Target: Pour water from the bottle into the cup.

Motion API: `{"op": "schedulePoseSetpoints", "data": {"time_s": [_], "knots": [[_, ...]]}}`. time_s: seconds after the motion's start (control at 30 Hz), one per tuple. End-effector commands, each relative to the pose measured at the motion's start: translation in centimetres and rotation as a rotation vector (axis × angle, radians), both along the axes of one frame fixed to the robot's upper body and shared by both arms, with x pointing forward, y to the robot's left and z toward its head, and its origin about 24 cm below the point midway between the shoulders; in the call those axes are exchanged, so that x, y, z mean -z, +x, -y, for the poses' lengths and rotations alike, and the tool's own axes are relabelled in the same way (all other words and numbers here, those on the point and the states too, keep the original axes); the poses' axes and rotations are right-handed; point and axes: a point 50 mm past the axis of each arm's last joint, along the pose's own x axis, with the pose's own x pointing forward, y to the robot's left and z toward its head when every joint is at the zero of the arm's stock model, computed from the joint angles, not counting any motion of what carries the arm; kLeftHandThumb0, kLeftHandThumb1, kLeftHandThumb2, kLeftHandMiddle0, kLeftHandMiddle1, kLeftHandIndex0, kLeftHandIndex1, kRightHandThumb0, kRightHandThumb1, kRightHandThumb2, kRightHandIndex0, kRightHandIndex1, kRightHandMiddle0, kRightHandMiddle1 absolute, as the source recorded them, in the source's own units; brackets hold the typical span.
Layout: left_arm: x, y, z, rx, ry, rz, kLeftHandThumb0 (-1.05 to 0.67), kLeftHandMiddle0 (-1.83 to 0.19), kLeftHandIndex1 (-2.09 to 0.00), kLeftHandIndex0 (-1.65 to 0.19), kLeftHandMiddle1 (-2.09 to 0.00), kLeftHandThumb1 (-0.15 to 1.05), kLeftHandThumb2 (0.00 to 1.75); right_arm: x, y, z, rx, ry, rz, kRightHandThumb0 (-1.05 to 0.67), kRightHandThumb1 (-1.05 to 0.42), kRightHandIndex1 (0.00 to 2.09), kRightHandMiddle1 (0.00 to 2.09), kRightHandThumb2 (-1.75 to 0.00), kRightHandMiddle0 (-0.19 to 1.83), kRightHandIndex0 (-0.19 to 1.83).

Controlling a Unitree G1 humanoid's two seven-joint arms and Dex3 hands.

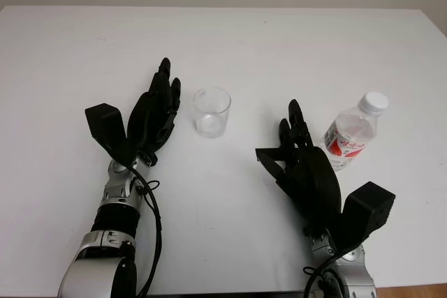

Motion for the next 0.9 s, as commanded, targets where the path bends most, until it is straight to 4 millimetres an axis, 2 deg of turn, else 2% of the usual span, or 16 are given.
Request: {"op": "schedulePoseSetpoints", "data": {"time_s": [0.0, 0.2, 0.43, 0.87], "knots": [[0.2, 0.0, 0.2, 0.000, -0.007, -0.011, -0.84, 0.19, 0.00, 0.19, 0.00, 1.05, 0.73, -0.4, -0.7, 0.2, -0.018, -0.004, 0.001, -0.97, -0.89, 0.00, 0.00, -0.05, -0.19, -0.19], [0.2, 0.1, 0.2, 0.005, -0.009, -0.016, -0.84, 0.19, 0.00, 0.19, 0.00, 1.05, 0.73, -0.6, -2.8, 0.4, -0.080, -0.052, 0.000, -0.96, -0.90, 0.00, 0.00, -0.06, -0.19, -0.19], [0.3, 0.1, 0.4, 0.014, -0.001, -0.009, -0.85, 0.19, 0.00, 0.19, 0.00, 1.05, 0.73, -1.8, -5.0, 0.9, -0.119, -0.054, 0.030, -0.95, -0.90, 0.00, 0.00, -0.06, -0.19, -0.19], [0.3, 0.5, 0.7, 0.028, -0.008, -0.015, -0.84, 0.19, 0.00, 0.19, 0.00, 1.05, 0.74, 0.6, -8.2, 4.2, -0.190, -0.050, -0.136, -0.95, -0.91, 0.00, 0.00, -0.06, -0.19, -0.19]]}}
